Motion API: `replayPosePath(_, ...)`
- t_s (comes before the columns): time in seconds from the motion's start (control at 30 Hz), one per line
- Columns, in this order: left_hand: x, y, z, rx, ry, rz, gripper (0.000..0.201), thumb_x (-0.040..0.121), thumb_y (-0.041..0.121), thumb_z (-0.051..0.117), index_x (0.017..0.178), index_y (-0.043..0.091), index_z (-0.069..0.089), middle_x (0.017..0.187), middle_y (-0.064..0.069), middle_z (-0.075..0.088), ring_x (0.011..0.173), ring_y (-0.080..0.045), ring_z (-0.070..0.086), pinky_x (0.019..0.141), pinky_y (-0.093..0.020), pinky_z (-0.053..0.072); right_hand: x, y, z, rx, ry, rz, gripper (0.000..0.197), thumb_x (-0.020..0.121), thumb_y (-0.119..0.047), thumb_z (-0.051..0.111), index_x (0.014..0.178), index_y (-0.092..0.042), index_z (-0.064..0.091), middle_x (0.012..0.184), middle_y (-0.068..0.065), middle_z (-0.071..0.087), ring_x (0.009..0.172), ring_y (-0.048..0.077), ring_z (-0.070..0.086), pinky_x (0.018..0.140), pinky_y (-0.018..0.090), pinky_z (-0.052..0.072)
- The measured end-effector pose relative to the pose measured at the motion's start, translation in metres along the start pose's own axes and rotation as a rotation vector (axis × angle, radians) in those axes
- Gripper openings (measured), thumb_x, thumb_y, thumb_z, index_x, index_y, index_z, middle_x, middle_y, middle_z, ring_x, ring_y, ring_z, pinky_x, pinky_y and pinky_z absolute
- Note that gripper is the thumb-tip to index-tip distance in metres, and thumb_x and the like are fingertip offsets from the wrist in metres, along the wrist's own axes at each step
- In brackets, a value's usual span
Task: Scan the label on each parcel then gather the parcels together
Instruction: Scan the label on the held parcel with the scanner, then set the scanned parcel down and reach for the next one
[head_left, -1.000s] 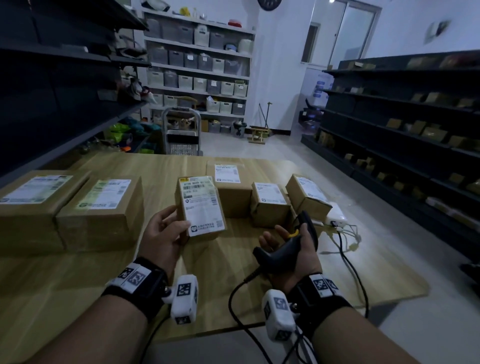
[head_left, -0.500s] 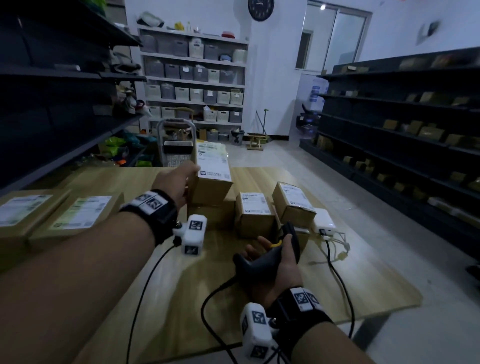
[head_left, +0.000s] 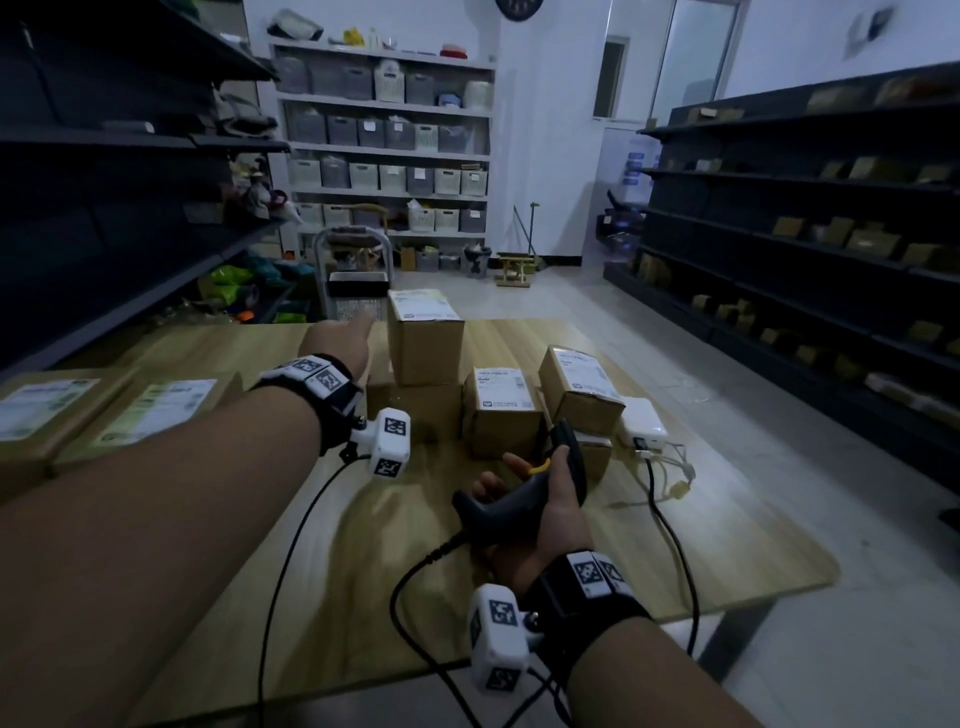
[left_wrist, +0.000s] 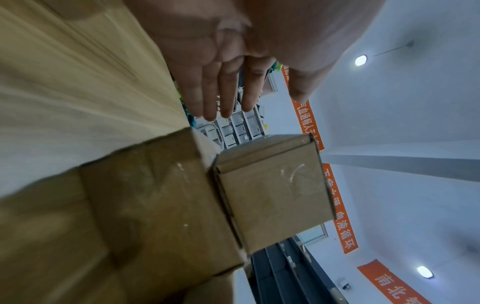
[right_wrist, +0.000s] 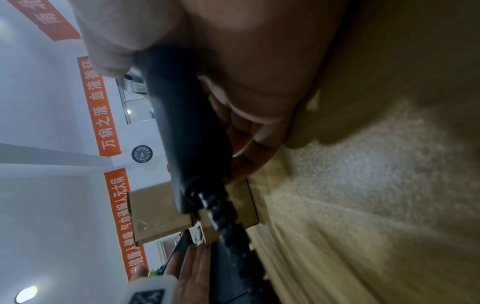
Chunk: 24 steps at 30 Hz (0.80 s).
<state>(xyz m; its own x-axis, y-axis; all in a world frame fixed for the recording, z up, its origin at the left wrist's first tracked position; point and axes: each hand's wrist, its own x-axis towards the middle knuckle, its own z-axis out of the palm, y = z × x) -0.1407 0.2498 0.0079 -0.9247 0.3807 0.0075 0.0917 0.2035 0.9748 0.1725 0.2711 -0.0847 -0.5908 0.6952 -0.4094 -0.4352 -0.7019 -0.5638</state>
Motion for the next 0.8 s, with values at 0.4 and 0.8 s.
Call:
replayPosePath(0.4,-0.099,-0.014,-0.102,0.476,0.090,0.174,0.054,0.097,0.044,0.078,0.142,0.017,0.066,0.138,-0.011,0.072,0.120,-0.036,0.070,0.103,-0.045,0.058,-0.005,0.002,0.005,0.017,-0.051,0.013,0.072,0.084,-0.078,0.067,0.114,-0.014,0.076,0.109,0.018,0.070,0.105,0.034,0.069,0.087,0.055,0.060)
replayPosePath(0.8,-0.083,-0.039,-0.170,1.180,0.052,0.024,0.076,0.092,0.079,0.061,0.128,0.013,0.072,0.130,-0.012,0.073,0.108,-0.032,0.071,0.092,-0.039,0.059,-0.002,0.003,0.003,0.034,-0.070,0.024,0.070,0.085,-0.077,0.066,0.116,-0.015,0.075,0.108,0.016,0.066,0.101,0.033,0.066,0.107,0.064,0.051)
